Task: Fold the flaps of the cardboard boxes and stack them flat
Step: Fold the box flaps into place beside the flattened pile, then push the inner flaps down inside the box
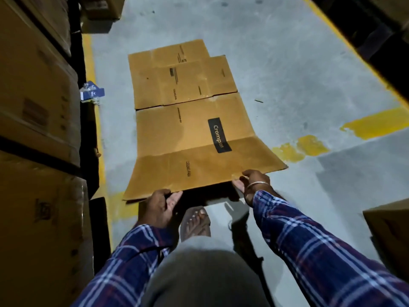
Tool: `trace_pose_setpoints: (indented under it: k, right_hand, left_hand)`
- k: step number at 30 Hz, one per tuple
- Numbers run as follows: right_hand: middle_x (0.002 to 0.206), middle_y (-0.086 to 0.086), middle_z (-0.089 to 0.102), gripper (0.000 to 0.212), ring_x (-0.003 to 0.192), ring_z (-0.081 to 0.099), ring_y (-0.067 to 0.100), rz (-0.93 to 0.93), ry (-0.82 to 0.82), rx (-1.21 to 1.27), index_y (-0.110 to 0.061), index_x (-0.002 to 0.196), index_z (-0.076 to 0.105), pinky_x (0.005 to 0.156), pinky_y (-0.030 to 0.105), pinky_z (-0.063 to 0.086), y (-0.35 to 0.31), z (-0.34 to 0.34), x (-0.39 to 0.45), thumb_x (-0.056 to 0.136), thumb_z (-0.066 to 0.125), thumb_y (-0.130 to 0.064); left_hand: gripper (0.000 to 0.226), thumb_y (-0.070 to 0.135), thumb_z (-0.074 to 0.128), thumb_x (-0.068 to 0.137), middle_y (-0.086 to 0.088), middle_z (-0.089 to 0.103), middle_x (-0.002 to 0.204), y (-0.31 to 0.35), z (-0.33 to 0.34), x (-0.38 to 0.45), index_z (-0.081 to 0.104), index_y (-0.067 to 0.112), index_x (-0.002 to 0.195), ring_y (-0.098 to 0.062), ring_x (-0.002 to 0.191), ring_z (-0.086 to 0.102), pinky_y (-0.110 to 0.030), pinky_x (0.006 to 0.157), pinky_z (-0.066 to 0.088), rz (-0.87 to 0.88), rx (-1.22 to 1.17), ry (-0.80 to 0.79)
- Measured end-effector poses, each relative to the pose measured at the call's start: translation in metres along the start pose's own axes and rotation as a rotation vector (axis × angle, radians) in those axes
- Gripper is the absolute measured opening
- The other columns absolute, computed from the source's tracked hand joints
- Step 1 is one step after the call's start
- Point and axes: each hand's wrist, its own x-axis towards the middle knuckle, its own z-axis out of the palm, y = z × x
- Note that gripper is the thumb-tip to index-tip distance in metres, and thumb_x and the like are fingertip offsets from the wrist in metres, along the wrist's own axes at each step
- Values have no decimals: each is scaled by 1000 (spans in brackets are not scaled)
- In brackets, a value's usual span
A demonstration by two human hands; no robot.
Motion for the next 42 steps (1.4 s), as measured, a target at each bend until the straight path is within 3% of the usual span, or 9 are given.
trace_pose_setpoints:
  k: [7,10,16,20,24,29,34,38,42]
  right_hand:
    - [112,25,53,8,110,56,37,-32,-81,-147,7,106,55,102,49,52,-5,41,41,98,53,5]
    - [115,21,60,20,101,63,33,-66,-169,-230,7,112,58,81,35,61,-21,78,60,95,60,-3]
    - [127,4,50,18,82,55,25,-51,-283,-343,-5,101,59,80,31,49,-58,116,66,90,69,-16]
    - [118,14,58,23,91,61,21,-65,-335,-238,2,116,57,86,25,50,-63,105,68,97,61,-10]
    - [118,23,60,8,98,65,24,-122,-377,-172,-4,93,59,102,35,49,-56,88,66,99,56,-1]
    - [96,17,67,6,90,69,22,-161,-412,-177,-3,101,65,105,38,49,-57,65,52,98,60,-4]
    - [134,46,44,47,99,65,44,-195,-413,-247,23,133,43,116,51,36,-66,37,17,97,59,-1]
    - [113,27,70,33,95,72,30,-239,-372,-300,7,128,61,90,38,58,-88,3,-26,98,61,-6]
    - [116,23,72,29,105,73,33,-310,-399,-429,0,124,65,92,40,57,-120,-48,-85,99,61,-15]
  left_hand:
    - [39,-12,46,100,-33,62,124,4,22,46,47,-9,138,-36,96,68,-39,88,58,104,-26,54]
    - [36,-9,47,101,-33,59,131,32,44,69,46,-11,138,-36,99,67,-34,82,58,98,-18,41]
    - [17,9,44,107,-30,53,139,91,80,90,50,-7,111,-42,134,53,-46,113,43,-94,-19,-79]
    - [29,16,49,106,-36,47,145,111,81,96,42,-1,129,-48,133,52,-51,111,45,-199,-4,-86]
    - [69,22,60,101,-32,43,147,103,75,93,23,-4,154,-48,129,53,-52,108,48,-154,19,-77]
    - [53,23,54,106,-25,42,150,75,72,63,31,8,151,-37,142,45,-47,118,38,-2,304,-178]
    - [42,30,57,104,-13,62,133,71,81,28,50,16,144,-28,124,59,-43,107,46,9,730,-302]
    - [42,33,64,101,-4,70,129,75,109,-40,54,20,140,-27,122,63,-43,101,49,157,1176,-455]
    - [46,40,66,99,6,72,127,80,125,-117,54,27,141,-19,120,67,-49,112,46,201,1462,-662]
